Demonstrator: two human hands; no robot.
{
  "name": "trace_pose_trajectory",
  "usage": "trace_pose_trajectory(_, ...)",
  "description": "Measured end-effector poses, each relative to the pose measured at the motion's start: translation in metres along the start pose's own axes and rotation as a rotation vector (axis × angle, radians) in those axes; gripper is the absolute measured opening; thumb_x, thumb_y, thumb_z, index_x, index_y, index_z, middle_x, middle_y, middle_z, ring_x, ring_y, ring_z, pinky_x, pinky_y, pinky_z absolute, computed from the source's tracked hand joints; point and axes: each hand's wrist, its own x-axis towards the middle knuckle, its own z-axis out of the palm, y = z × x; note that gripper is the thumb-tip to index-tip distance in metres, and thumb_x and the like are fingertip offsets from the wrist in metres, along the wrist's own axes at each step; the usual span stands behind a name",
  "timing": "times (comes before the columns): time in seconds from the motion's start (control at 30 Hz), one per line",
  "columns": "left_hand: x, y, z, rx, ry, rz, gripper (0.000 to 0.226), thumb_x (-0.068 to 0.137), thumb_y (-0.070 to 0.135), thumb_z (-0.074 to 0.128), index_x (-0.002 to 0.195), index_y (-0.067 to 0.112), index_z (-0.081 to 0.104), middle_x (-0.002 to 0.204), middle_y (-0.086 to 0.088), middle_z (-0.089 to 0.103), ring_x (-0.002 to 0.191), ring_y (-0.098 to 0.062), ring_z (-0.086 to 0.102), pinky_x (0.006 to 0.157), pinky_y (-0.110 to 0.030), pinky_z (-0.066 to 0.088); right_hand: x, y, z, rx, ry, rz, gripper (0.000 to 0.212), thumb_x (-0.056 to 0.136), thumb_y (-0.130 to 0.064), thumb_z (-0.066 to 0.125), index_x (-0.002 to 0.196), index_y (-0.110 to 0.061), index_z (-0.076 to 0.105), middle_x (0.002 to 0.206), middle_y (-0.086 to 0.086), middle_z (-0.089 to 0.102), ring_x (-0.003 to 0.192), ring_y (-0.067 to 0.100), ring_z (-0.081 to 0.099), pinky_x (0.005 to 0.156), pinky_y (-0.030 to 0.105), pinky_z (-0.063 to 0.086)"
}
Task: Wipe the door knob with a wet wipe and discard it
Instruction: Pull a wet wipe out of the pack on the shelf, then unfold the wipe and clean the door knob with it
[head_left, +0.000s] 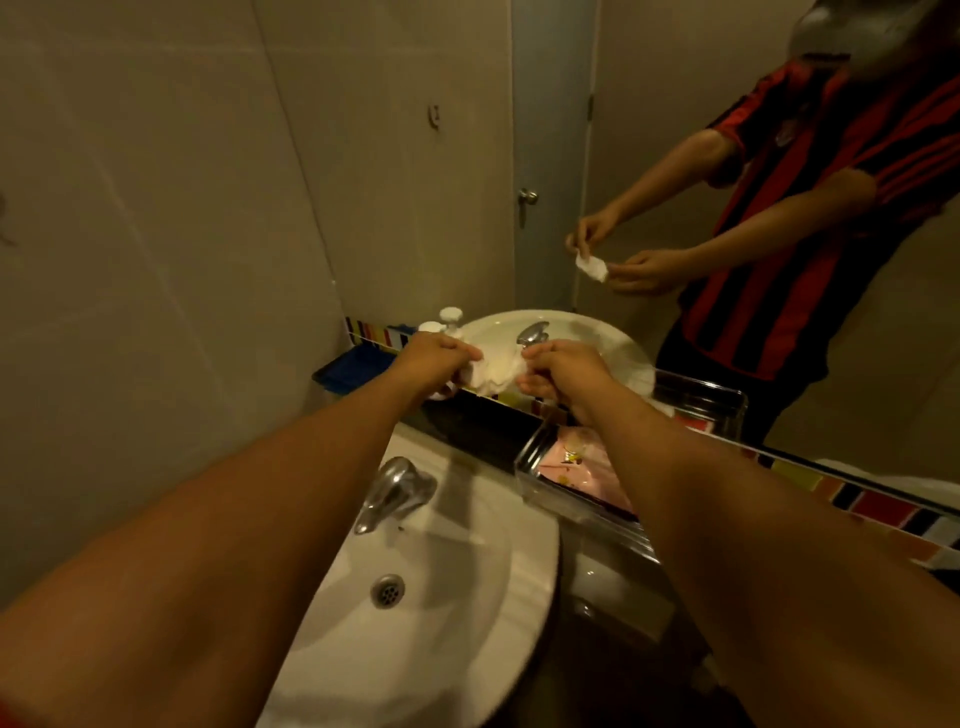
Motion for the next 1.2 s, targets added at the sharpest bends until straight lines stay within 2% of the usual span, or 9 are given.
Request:
trace_pose_trajectory(0.2, -0.050, -0.026, -0.080, -0.093, 0.191, 0.036, 0.023, 0.083, 0.008, 0.073, 0.104, 0.000, 0.074, 0.093, -0.010, 0.071, 0.082, -0.017, 0.067, 0.068, -0.023, 0.056, -0.024, 0.003, 0.088, 0.047, -0.142, 0.087, 0.014, 0.087, 0.001, 0.064, 0.099, 0.007, 0.064, 0.091, 0.019, 0.068, 0.078, 0.029, 0.072, 0.061, 0.027, 0.063)
trace_pose_trajectory(0.3, -0.092, -0.046, -0.123, -0.213, 0.305, 0.014, 0.026, 0.085, -0.002, 0.068, 0.111, -0.001, 0.069, 0.096, -0.010, 0.068, 0.082, -0.021, 0.068, 0.062, -0.021, 0.060, -0.048, 0.015, 0.135, 0.004, -0.199, 0.025, 0.018, 0.081, 0.002, 0.071, 0.098, 0.007, 0.069, 0.087, 0.020, 0.073, 0.075, 0.024, 0.073, 0.071, 0.029, 0.062)
trace_pose_trajectory(0.43, -0.155, -0.084, -0.184, -0.323, 0.443, -0.021, 0.032, 0.086, -0.010, 0.063, 0.115, 0.002, 0.063, 0.119, -0.021, 0.062, 0.100, -0.034, 0.067, 0.070, -0.035, 0.063, -0.101, 0.036, 0.198, -0.055, -0.327, -0.003, 0.020, 0.084, 0.009, 0.066, 0.102, -0.001, 0.064, 0.072, 0.013, 0.068, 0.056, 0.016, 0.064, 0.048, 0.021, 0.056)
trace_pose_trajectory(0.53, -0.207, -0.114, -0.222, -0.331, 0.514, -0.050, 0.035, 0.086, -0.010, 0.062, 0.118, 0.006, 0.060, 0.123, -0.023, 0.059, 0.101, -0.036, 0.065, 0.064, -0.036, 0.063, -0.142, 0.058, 0.238, -0.129, -0.425, -0.009, 0.033, 0.086, 0.007, 0.065, 0.110, -0.015, 0.057, 0.090, 0.015, 0.067, 0.066, 0.021, 0.063, 0.055, 0.030, 0.059)
trace_pose_trajectory(0.63, -0.259, -0.138, -0.250, -0.279, 0.573, -0.067, 0.035, 0.086, -0.006, 0.065, 0.119, 0.005, 0.063, 0.120, -0.022, 0.061, 0.093, -0.029, 0.065, 0.055, -0.027, 0.060, -0.185, 0.073, 0.273, -0.204, -0.554, 0.020, 0.025, 0.091, 0.004, 0.057, 0.114, -0.007, 0.060, 0.090, 0.012, 0.064, 0.068, 0.018, 0.061, 0.054, 0.025, 0.057)
trace_pose_trajectory(0.83, -0.345, -0.164, -0.294, -0.251, 0.596, -0.060, 0.048, 0.087, -0.007, 0.063, 0.131, 0.009, 0.057, 0.110, -0.011, 0.062, 0.100, -0.028, 0.063, 0.065, -0.031, 0.060, -0.254, 0.094, 0.331, -0.066, -0.737, 0.276, 0.016, 0.089, -0.001, 0.042, 0.093, 0.000, 0.057, 0.088, 0.016, 0.057, 0.087, 0.031, 0.061, 0.088, 0.045, 0.055)
trace_pose_trajectory(0.93, -0.379, -0.174, -0.311, -0.220, 0.626, -0.075, 0.049, 0.088, -0.007, 0.062, 0.132, 0.012, 0.055, 0.101, -0.007, 0.062, 0.100, -0.027, 0.063, 0.070, -0.037, 0.060, -0.278, 0.106, 0.358, -0.038, -0.809, 0.339, 0.015, 0.091, -0.009, 0.044, 0.092, -0.001, 0.058, 0.088, 0.016, 0.056, 0.077, 0.029, 0.061, 0.079, 0.043, 0.056)
trace_pose_trajectory(1.07, -0.412, -0.197, -0.334, -0.197, 0.633, -0.103, 0.049, 0.088, -0.003, 0.062, 0.134, 0.012, 0.053, 0.094, -0.004, 0.062, 0.102, -0.028, 0.064, 0.075, -0.040, 0.060, -0.304, 0.126, 0.392, -0.294, -0.980, 0.255, 0.031, 0.091, -0.020, 0.061, 0.121, -0.011, 0.059, 0.112, 0.012, 0.062, 0.104, 0.030, 0.062, 0.088, 0.042, 0.054)
trace_pose_trajectory(1.2, -0.433, -0.217, -0.358, -0.162, 0.665, -0.137, 0.048, 0.086, 0.004, 0.068, 0.131, 0.015, 0.055, 0.108, -0.015, 0.066, 0.103, -0.029, 0.066, 0.082, -0.043, 0.059, -0.320, 0.138, 0.427, -0.512, -0.936, 0.028, 0.006, 0.088, -0.018, 0.067, 0.093, -0.016, 0.065, 0.094, 0.006, 0.068, 0.084, 0.020, 0.063, 0.065, 0.029, 0.052)
